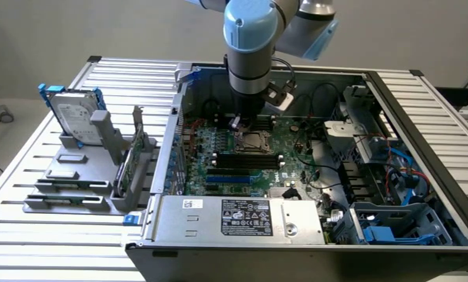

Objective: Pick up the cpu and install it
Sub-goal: 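Close the cpu cover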

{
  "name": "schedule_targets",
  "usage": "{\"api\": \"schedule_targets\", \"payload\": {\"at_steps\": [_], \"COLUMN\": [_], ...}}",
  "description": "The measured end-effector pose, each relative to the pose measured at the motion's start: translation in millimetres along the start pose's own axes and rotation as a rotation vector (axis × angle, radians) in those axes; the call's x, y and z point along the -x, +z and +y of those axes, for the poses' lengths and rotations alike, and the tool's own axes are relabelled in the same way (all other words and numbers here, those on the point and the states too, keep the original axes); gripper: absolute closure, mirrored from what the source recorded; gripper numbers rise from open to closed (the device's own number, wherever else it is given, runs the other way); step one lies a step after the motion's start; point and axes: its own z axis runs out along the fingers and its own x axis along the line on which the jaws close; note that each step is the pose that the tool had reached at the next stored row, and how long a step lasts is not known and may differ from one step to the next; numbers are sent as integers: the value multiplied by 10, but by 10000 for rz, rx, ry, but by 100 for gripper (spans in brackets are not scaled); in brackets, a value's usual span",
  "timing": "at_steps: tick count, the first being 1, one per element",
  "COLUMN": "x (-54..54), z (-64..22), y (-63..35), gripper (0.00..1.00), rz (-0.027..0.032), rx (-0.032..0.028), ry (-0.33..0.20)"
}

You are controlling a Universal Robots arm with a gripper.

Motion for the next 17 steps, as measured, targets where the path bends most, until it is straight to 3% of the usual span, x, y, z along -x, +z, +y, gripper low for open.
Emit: {"api": "schedule_targets", "payload": {"at_steps": [9,17], "x": [-24,-43], "z": [38,67], "y": [3,5], "gripper": [89,89], "rz": [-8,-2], "rx": [-33,-2], "ry": [1,2]}}
